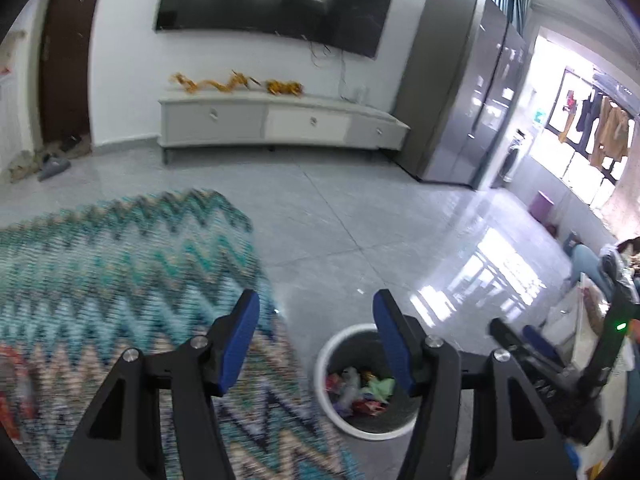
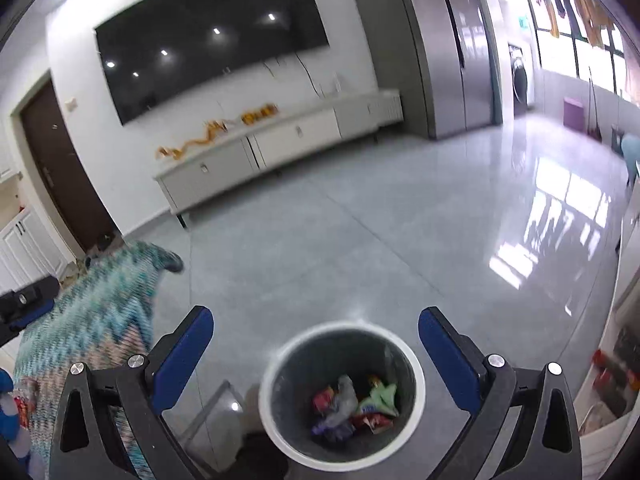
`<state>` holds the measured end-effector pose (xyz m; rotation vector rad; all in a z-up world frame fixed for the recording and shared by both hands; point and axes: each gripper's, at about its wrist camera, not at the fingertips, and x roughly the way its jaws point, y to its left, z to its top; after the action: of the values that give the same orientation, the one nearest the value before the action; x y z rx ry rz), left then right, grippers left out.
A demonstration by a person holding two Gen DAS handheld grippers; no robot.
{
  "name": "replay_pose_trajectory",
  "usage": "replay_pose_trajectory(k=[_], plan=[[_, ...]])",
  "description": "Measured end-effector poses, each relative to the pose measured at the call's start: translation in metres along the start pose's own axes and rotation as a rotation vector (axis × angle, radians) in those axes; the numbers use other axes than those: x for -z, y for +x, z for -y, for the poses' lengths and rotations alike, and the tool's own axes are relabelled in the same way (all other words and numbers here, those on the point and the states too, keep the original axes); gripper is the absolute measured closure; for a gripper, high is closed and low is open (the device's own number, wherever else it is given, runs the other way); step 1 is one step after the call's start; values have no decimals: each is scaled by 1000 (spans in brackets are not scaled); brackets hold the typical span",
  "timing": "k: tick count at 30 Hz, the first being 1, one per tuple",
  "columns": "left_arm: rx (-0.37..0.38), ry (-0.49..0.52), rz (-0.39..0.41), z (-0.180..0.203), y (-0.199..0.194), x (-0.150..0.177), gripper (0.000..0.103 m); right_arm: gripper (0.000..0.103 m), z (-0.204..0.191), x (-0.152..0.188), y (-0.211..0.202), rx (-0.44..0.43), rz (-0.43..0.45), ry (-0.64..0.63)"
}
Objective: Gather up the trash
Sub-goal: 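Move both open tools back over the last wrappers on the rug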
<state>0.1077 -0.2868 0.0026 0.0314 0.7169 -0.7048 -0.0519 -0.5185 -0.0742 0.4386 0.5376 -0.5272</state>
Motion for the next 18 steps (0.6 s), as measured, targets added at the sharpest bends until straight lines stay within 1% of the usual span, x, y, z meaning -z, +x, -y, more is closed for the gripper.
replay_pose_trajectory(k=[1, 3, 7, 11, 15, 18], plan=[[-13, -1, 12, -2, -7, 1, 39, 0, -6, -2, -6, -9, 13, -5], [-47, -18, 48, -16, -28, 3, 31, 0, -18, -6, -17, -29, 29, -11], [-123, -54, 111, -40, -61, 7, 31, 0, -41, -11, -37, -52, 55, -34], [-191, -107, 155, -68, -90, 12, 30, 0, -62, -15, -49, -84, 36, -15], [-274, -144, 203, -90, -119, 17, 30, 0, -83, -15, -68, -65, 93, -40], [-316, -172, 238, -103, -142, 22, 29, 0, -102, -11, -79, -49, 121, -84]])
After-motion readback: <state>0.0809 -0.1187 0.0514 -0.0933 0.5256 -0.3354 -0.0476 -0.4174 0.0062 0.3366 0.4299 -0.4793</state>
